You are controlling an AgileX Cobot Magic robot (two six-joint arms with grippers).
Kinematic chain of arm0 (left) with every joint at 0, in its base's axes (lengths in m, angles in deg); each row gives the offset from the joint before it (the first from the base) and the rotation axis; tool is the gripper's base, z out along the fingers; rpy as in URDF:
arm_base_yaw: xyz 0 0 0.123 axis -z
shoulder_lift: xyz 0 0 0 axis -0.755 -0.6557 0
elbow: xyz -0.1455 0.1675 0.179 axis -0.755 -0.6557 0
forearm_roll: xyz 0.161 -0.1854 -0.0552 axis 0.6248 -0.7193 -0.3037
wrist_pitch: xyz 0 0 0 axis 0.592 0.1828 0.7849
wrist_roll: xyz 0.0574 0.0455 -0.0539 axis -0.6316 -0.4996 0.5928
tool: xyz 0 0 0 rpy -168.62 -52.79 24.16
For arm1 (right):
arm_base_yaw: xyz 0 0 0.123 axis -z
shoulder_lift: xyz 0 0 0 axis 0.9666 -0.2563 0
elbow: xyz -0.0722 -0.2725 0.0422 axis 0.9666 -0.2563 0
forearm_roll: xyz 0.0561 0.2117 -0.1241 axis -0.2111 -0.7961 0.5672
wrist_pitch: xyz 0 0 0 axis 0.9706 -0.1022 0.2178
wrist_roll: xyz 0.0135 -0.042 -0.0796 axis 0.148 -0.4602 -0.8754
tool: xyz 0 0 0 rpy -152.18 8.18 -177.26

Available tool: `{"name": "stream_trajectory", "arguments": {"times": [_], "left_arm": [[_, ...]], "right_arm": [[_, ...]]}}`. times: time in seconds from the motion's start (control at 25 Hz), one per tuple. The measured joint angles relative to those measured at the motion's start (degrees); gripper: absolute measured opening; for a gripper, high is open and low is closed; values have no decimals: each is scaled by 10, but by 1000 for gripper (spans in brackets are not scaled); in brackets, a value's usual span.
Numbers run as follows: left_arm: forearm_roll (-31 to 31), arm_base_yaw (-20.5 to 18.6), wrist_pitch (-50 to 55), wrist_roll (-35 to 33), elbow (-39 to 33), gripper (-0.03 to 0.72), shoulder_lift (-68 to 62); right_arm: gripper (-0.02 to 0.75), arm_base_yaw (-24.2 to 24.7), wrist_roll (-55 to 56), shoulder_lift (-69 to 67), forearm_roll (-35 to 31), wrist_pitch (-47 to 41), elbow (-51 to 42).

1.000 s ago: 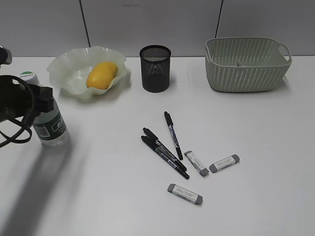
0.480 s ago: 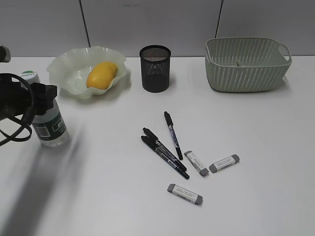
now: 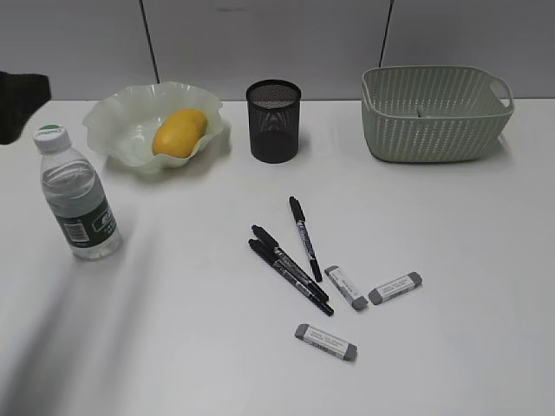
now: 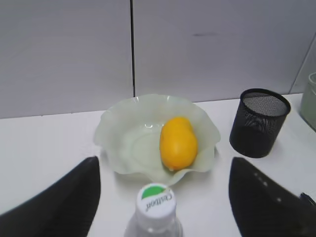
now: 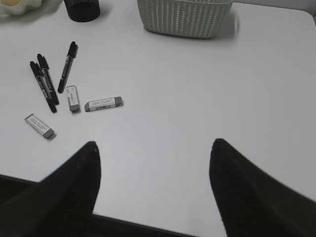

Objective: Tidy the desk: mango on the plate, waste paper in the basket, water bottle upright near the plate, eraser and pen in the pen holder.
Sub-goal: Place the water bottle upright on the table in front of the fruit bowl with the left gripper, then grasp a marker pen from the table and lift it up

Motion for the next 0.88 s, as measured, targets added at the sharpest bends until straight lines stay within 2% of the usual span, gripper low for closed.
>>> {"name": "stream_trajectory", "arguments": {"times": [0.12, 0.32, 0.44, 0.64, 0.76, 0.88], "left_arm": [[19, -29, 128, -2, 0, 585, 117], [91, -82, 365, -3, 1, 573, 335], [105, -113, 486, -4, 1, 573, 434], [115, -154, 621, 21, 12, 571, 521], [128, -166, 697, 51, 24, 570, 528], [129, -169, 727, 65, 16, 549, 538]], "right_arm": [[541, 0, 0, 0, 0, 0, 0], [541, 0, 0, 0, 0, 0, 0], [541, 0, 0, 0, 0, 0, 0], [541, 0, 0, 0, 0, 0, 0], [541, 0, 0, 0, 0, 1, 0], [541, 0, 0, 0, -2, 3, 0]]}}
